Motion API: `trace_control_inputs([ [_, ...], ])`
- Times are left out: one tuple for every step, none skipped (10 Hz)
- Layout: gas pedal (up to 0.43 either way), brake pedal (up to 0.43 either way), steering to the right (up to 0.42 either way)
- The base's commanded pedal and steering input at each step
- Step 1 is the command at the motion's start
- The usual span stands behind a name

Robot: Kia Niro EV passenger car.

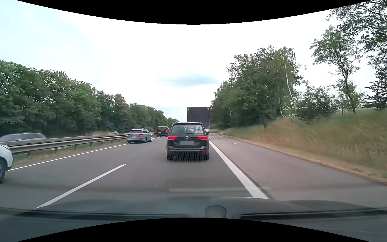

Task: Follow the waypoints while adhering to traffic rules and regulations

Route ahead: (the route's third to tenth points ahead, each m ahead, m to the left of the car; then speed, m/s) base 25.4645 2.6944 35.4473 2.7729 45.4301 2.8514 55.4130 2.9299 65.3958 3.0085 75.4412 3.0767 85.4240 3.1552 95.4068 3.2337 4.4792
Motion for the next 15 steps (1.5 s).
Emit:
trace_control_inputs([
  [0.067, 0.0, -0.003],
  [0.067, 0.0, -0.003],
  [0.067, 0.0, -0.003],
  [0.067, 0.0, -0.003],
  [0.067, 0.0, -0.003],
  [0.067, 0.0, -0.003],
  [0.067, 0.0, -0.003],
  [0.067, 0.0, -0.003],
  [0.067, 0.0, -0.003],
  [0.067, 0.0, -0.003],
  [0.067, 0.0, -0.002],
  [0.067, 0.0, -0.002],
  [0.067, 0.0, -0.003],
  [0.067, 0.0, -0.005],
  [0.067, 0.0, -0.007],
])
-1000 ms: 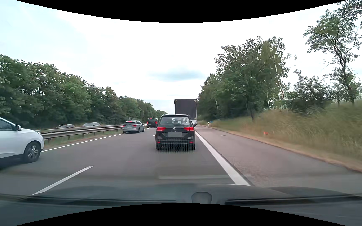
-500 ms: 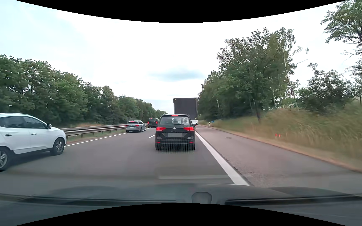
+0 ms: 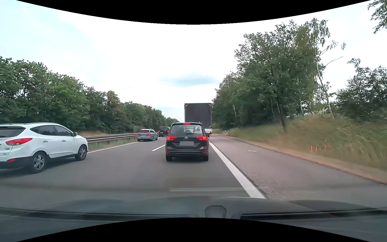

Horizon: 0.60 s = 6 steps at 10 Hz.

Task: Follow the waypoints while adhering to traffic rules and regulations

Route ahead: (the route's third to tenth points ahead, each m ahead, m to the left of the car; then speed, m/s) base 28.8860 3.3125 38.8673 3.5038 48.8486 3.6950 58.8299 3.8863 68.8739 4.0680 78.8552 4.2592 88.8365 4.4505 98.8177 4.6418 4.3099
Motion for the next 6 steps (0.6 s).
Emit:
trace_control_inputs([
  [0.0, 0.0, -0.007],
  [0.0, 0.0, -0.007],
  [0.0, 0.0, -0.01],
  [0.0, 0.0, -0.012],
  [0.0, 0.0, -0.014],
  [0.0, 0.0, -0.015],
])
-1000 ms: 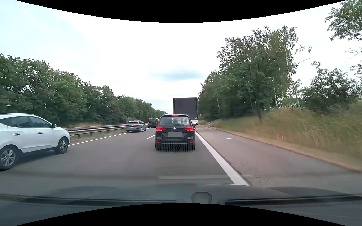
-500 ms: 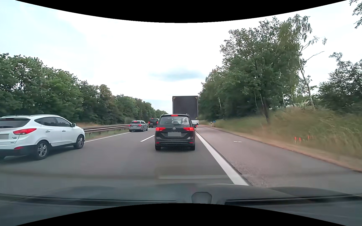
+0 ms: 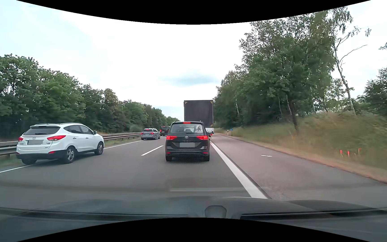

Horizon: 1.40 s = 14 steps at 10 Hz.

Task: Follow the waypoints while adhering to traffic rules and regulations

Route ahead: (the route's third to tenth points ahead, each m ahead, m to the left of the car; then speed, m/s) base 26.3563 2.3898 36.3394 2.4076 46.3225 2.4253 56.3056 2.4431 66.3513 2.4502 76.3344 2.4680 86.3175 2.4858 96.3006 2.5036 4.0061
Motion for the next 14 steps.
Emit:
trace_control_inputs([
  [0.0, 0.0, -0.015],
  [0.0, 0.0, -0.015],
  [0.0, 0.0, -0.015],
  [0.0, 0.0, -0.015],
  [0.0, 0.0, -0.013],
  [0.0, 0.0, -0.009],
  [0.0, 0.0, -0.005],
  [0.0, 0.0, -0.003],
  [0.0, 0.0, -0.003],
  [0.0, 0.043, -0.002],
  [0.0, 0.073, 0.0],
  [0.0, 0.104, 0.001],
  [0.0, 0.116, 0.003],
  [0.0, 0.122, 0.003],
])
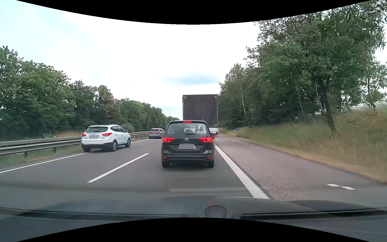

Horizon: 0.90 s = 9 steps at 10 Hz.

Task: Follow the waypoints while adhering to traffic rules and regulations

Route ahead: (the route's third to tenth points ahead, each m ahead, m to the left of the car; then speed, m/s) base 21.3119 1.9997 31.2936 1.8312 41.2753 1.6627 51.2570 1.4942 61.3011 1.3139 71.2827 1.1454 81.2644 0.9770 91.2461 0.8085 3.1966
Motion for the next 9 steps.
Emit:
trace_control_inputs([
  [0.0, 0.128, 0.003],
  [0.0, 0.134, 0.003],
  [0.0, 0.146, 0.003],
  [0.0, 0.146, 0.003],
  [0.0, 0.152, 0.003],
  [0.0, 0.159, 0.003],
  [0.0, 0.159, 0.003],
  [0.0, 0.159, 0.003],
  [0.0, 0.159, 0.003],
])
